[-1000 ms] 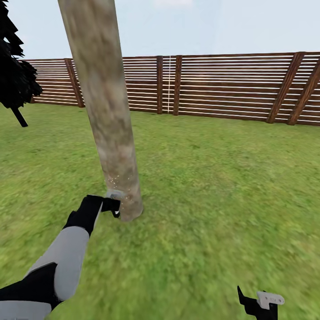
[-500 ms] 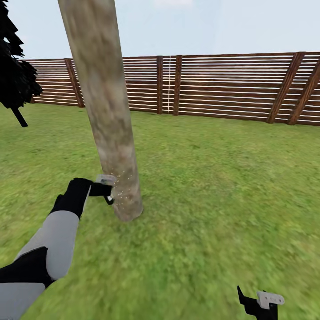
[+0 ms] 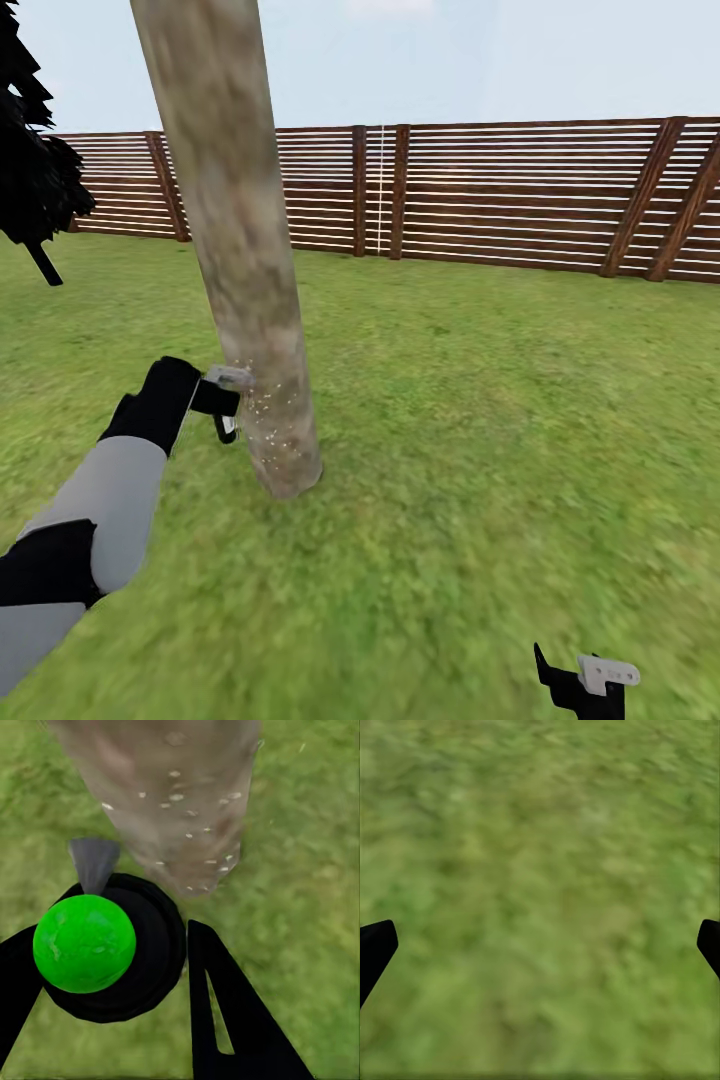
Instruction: In the garden, pick up the pesticide atomizer on the floor and spray pesticide onto both trees until each tree trunk is fully covered.
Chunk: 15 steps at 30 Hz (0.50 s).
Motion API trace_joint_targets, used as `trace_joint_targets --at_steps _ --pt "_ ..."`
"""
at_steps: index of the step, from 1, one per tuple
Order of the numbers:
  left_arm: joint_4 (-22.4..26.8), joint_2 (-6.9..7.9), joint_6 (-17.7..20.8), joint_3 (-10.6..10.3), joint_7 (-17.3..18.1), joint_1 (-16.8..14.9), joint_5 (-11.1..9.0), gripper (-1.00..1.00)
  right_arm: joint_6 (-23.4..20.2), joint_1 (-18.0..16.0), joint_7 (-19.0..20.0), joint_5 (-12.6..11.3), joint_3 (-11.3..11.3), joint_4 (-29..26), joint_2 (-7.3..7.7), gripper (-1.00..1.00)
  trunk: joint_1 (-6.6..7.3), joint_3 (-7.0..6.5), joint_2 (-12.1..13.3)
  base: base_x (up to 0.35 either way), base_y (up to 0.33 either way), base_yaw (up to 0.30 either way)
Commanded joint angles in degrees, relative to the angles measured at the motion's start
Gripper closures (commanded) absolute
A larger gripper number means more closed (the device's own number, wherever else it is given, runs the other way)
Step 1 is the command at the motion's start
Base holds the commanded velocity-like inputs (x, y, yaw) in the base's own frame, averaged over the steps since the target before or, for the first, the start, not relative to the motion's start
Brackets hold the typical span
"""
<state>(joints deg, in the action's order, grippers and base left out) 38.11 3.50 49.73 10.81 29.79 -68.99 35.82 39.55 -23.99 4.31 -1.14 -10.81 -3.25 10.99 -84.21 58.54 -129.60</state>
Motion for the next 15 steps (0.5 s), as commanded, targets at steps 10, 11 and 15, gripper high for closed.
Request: trace_joint_targets --at_steps 10,11,15 --pt "-0.71 2.94 -0.52 -0.2 -0.31 -0.09 -0.13 1.0 0.0 0.0 0.02 0.0 0.0 0.0 0.01 -1.0 0.0 0.0 0.0 0.0 0.0 0.0" --pt "-0.73 3.02 -0.6 -0.19 -0.35 0.87 -0.13 1.0 0.0 0.0 0.05 0.0 0.0 0.0 0.0 -1.0 0.0 0.0 0.0 0.0 0.0 0.0" --pt "-0.16 3.03 -1.18 -0.12 -0.43 7.6 -0.32 1.0 0.0 0.0 0.08 0.0 0.0 0.0 0.0 -1.0 0.0 0.0 0.0 0.058 0.018 0.0"
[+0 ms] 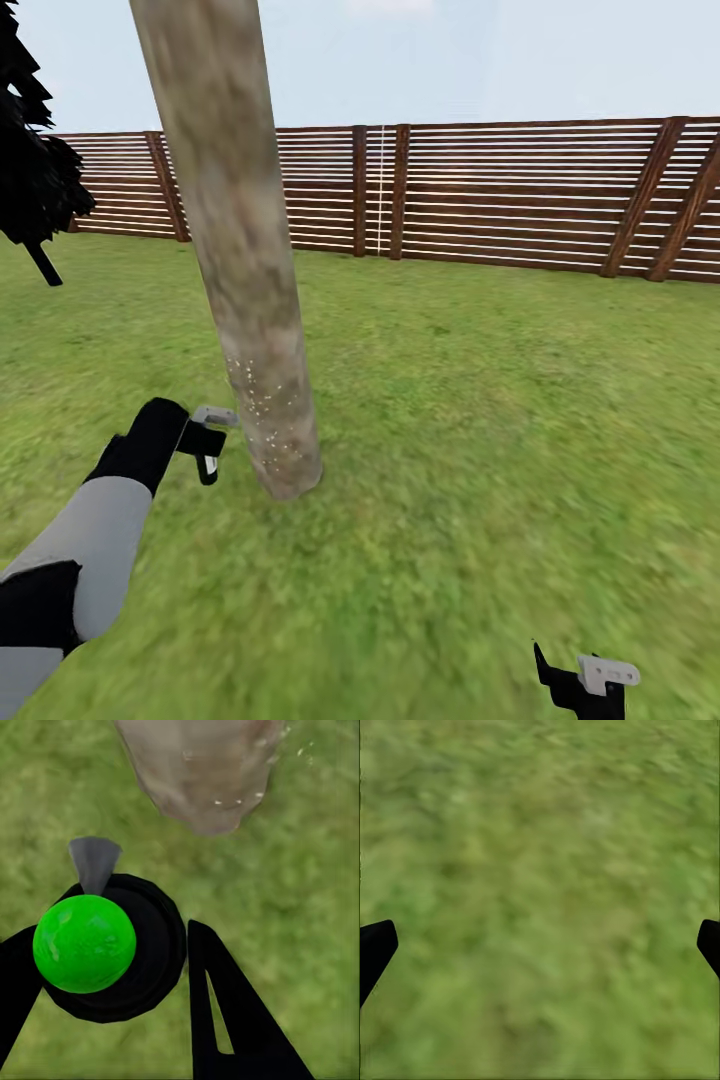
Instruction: In the garden, pick up the pesticide atomizer on the floor and spray pesticide onto both trees until each tree trunk is fully covered.
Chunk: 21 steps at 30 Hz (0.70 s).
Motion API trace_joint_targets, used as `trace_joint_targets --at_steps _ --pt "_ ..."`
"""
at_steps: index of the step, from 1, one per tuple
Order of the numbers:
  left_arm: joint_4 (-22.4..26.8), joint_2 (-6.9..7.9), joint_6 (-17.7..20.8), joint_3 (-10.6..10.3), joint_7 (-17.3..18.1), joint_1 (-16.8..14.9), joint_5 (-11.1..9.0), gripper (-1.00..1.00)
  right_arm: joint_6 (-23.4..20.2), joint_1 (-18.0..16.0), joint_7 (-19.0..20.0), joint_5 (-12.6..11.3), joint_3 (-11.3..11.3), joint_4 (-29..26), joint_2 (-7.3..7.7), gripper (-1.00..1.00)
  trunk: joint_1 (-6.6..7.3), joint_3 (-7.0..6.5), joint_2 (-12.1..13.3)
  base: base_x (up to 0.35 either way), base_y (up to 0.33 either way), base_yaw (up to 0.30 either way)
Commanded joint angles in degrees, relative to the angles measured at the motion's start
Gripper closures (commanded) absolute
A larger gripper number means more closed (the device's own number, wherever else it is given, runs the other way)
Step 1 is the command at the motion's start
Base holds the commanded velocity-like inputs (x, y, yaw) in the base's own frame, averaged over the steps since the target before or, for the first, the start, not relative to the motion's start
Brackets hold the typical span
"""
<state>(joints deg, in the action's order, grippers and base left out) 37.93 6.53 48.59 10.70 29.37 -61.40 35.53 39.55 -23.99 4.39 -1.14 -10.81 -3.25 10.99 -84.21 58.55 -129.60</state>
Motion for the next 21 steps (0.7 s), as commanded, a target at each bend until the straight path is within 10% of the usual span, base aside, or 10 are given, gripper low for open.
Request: trace_joint_targets --at_steps 1,13,17,21 --pt "0.11 0.03 -0.12 0.2 -0.01 0.4 -0.15 1.0 0.0 0.0 0.0 0.0 0.0 0.0 0.0 -1.0 0.0 -0.01 0.0 0.246 0.117 0.0" --pt "8.87 0.12 8.32 -0.15 -0.01 -6.4 0.07 1.0 0.0 0.0 0.0 0.0 0.0 0.0 0.07 -1.0 0.0 -0.01 0.0 0.052 0.026 0.0" --pt "6.28 0.25 7.08 -0.11 -0.05 -5.01 0.14 1.0 0.0 0.0 0.0 0.0 0.0 0.0 0.04 -1.0 0.0 -0.01 0.0 0.0 0.0 0.0" --pt "-1.85 0.0 -2.53 0.29 -2.47 -1.65 0.05 1.0 0.0 0.0 0.0 0.0 0.0 0.0 0.0 -1.0 0.0 -0.01 0.0 0.0 0.0 0.0"
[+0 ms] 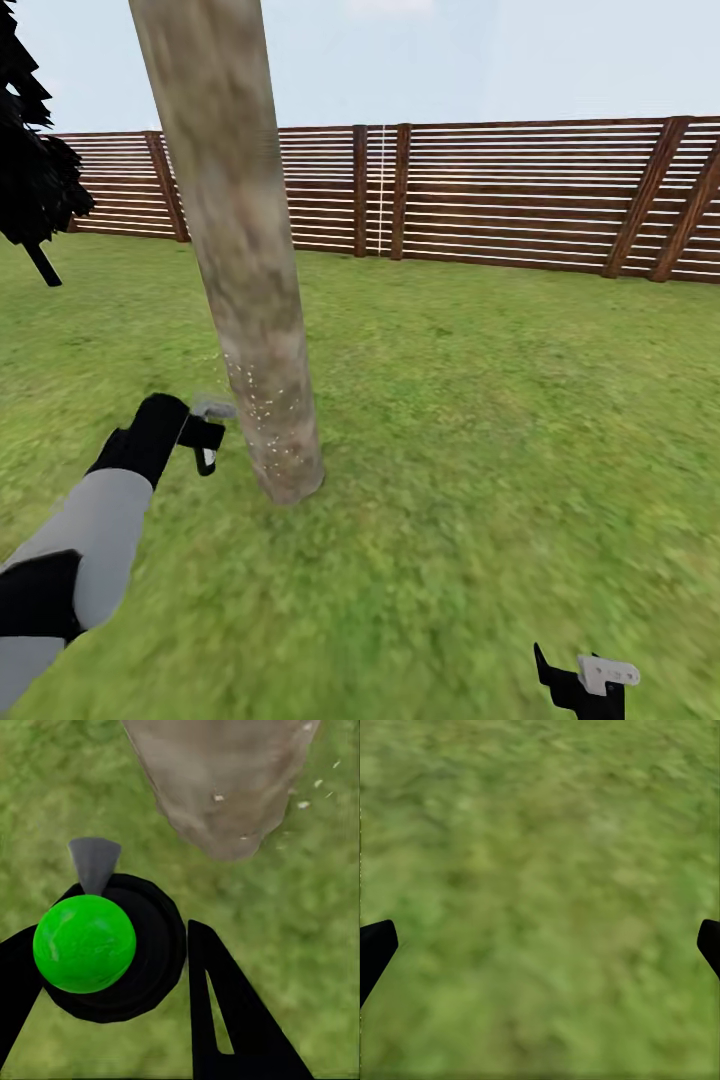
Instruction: In the garden, pick up the pesticide atomizer on the floor and spray pesticide onto both trees until each tree trunk is fully covered.
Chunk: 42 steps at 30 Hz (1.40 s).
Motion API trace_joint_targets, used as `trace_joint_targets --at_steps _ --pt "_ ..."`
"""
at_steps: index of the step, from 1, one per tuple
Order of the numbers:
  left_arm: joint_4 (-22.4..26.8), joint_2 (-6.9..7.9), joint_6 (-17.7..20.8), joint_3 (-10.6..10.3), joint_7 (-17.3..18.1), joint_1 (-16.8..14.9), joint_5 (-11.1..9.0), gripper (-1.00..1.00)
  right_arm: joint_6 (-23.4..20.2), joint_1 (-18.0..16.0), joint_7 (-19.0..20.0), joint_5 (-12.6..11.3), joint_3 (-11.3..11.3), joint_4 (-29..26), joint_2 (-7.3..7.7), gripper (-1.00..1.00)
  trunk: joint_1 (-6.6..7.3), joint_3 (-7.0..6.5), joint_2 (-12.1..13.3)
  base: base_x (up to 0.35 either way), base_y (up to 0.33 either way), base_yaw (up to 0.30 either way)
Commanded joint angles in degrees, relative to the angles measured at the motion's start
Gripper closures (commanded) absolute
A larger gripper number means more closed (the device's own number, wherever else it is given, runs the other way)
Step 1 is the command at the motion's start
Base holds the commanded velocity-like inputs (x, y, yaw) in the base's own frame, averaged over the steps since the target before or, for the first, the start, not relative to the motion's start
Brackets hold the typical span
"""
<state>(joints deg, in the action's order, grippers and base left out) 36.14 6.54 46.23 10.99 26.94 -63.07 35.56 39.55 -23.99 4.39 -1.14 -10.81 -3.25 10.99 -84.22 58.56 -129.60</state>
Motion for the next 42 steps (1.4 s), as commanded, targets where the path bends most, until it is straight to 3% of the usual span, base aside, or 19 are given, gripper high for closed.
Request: trace_joint_targets --at_steps 1,4,7,9,10,12,15,22,27,29,31,36,42 --pt "-3.42 -0.23 -3.75 0.29 -3.19 1.1 -0.46 1.0 0.0 0.0 0.0 0.0 0.0 0.01 0.0 -1.0 0.01 -0.01 -0.01 0.0 0.0 0.0" --pt "-9.55 -0.32 -9.96 0.73 -6.91 1.79 -3.33 1.0 0.0 0.0 0.0 0.0 0.0 0.05 0.0 -1.0 0.01 -0.01 -0.01 0.0 0.0 0.0" --pt "-14.68 -0.14 -12.59 1.03 -11.36 2.07 -6.07 1.0 0.0 0.0 0.0 0.0 0.0 0.07 -0.01 -1.0 0.01 -0.01 -0.01 0.0 0.0 0.0" --pt "-15.27 -0.28 -13.24 1.07 -12.03 3.18 -6.64 1.0 0.0 0.0 0.0 0.0 0.0 0.06 -0.01 -1.0 0.01 -0.01 -0.01 0.0 0.0 0.0" --pt "-15.4 -0.32 -15.32 1.11 -12.17 4.11 -7.46 1.0 0.0 0.0 0.0 0.0 0.0 0.06 -0.01 -1.0 0.01 -0.01 -0.01 0.0 0.0 0.0" --pt "-15.43 -0.38 -19.08 1.08 -12.29 6.6 -10.18 1.0 0.0 0.0 0.0 0.0 0.0 0.05 -0.01 -1.0 0.01 -0.01 -0.01 0.0 0.0 0.0" --pt "-15.48 -0.38 -19.77 1.13 -12.34 8.01 -11.73 1.0 0.0 0.0 0.0 0.0 0.0 0.08 -0.01 -1.0 0.01 -0.01 -0.01 0.074 0.002 0.0" --pt "-15.53 0.09 -19.87 1.53 -13.09 9.49 -12.24 1.0 0.0 0.0 0.0 0.08 0.0 0.09 -0.01 -1.0 0.01 -0.01 -0.01 0.226 0.096 0.0" --pt "-15.48 0.09 -20.94 4.56 -15.41 13.65 -12.73 1.0 0.0 0.0 0.0 0.09 0.0 0.09 -0.08 -1.0 0.01 -0.01 -0.01 0.01 0.006 0.0" --pt "-15.47 -0.39 -21.18 7.63 -19.26 13.82 -12.97 1.0 0.0 0.0 0.0 0.09 0.0 0.09 -0.09 -1.0 0.01 -0.01 -0.01 0.0 0.0 0.0" --pt "-14.93 -1.66 -21.31 8.88 -24.05 13.85 -12.97 1.0 0.0 0.0 0.0 0.08 0.0 0.09 -0.09 -1.0 0.01 -0.01 -0.01 0.0 0.0 0.0" --pt "-19.78 -1.91 -28.94 9.09 -25.44 14.05 -13.18 1.0 0.0 0.0 0.01 0.09 0.08 0.01 -0.45 -1.0 0.01 -0.01 -0.01 0.0 0.0 0.0" --pt "-22.12 -1.53 -32.26 9.05 -25.0 14.21 -13.15 1.0 0.0 0.0 0.03 0.03 0.09 0.0 -0.61 -1.0 0.01 -0.01 -0.01 0.0 -0.053 0.011"
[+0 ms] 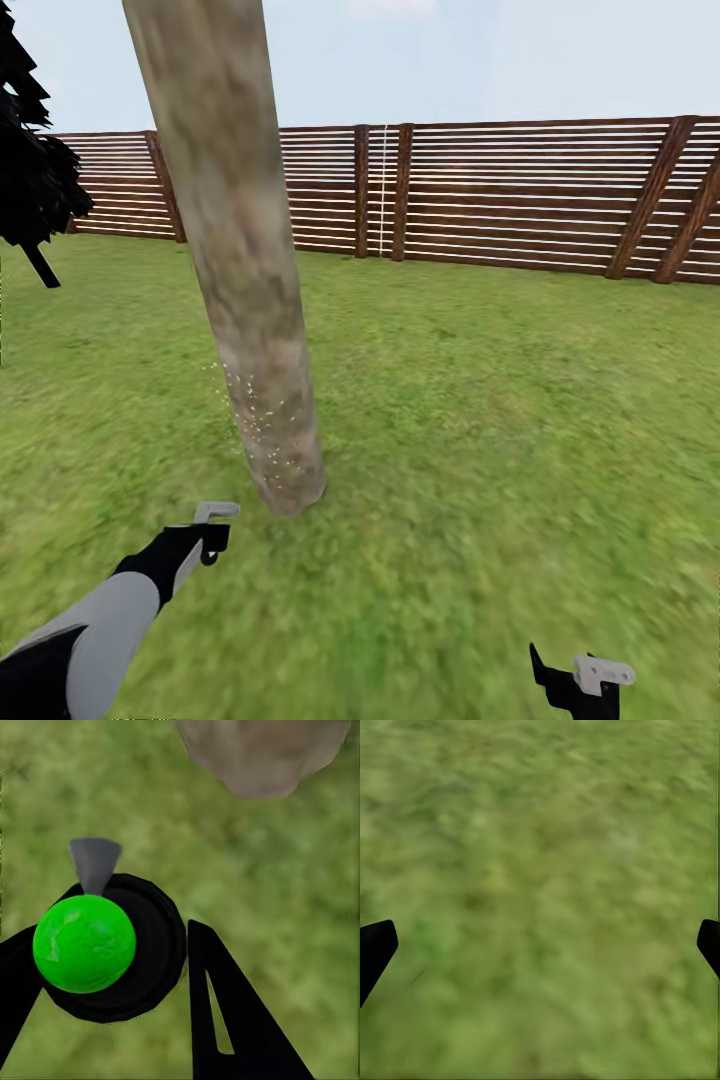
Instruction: In the garden, pick up the pesticide atomizer on the floor and spray pesticide onto both trees until each tree trunk is fully covered.
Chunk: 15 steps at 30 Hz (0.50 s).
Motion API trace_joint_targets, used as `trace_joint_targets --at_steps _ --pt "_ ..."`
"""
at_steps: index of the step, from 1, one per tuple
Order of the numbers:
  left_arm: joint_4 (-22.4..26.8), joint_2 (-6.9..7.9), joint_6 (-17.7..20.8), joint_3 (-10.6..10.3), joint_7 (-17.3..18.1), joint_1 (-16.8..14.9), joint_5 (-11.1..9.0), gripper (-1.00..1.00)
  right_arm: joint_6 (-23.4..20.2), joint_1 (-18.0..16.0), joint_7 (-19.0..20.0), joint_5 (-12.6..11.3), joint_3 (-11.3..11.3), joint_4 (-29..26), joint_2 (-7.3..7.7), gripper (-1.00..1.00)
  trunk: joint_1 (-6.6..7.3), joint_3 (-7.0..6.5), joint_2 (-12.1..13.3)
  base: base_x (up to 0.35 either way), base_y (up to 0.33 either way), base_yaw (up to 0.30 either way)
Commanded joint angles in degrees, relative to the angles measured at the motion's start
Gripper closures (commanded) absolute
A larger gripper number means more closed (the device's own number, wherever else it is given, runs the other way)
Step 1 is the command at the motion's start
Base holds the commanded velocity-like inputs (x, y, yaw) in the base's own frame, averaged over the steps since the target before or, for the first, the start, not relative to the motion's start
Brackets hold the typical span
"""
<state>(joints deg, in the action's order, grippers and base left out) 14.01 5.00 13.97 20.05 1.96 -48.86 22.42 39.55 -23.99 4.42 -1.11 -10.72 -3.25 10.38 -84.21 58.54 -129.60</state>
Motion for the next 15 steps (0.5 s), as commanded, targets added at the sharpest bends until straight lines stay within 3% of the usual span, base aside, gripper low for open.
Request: trace_joint_targets --at_steps 1,7,11,15 --pt "0.07 -0.08 -0.04 -0.03 -0.15 0.0 -0.01 1.0 0.0 0.0 0.0 0.01 0.0 0.0 -0.01 -1.0 0.0 0.0 0.0 0.0 -0.232 0.1" --pt "0.27 -0.21 0.26 -0.01 -0.38 -0.01 0.02 1.0 0.0 0.0 0.02 0.0 0.0 0.0 -0.01 -1.0 0.0 0.0 0.0 0.0 -0.266 0.231" --pt "0.32 -0.2 0.36 0.04 -0.38 0.01 0.03 1.0 0.0 0.0 0.05 -0.03 0.0 0.0 -0.01 -1.0 0.0 0.0 0.0 0.056 -0.271 0.054" --pt "0.42 -0.21 0.33 3.92 -0.45 0.0 0.26 1.0 0.0 0.0 -0.02 -0.01 0.0 0.0 -0.01 -1.0 0.0 0.0 0.0 0.093 -0.271 0.027"
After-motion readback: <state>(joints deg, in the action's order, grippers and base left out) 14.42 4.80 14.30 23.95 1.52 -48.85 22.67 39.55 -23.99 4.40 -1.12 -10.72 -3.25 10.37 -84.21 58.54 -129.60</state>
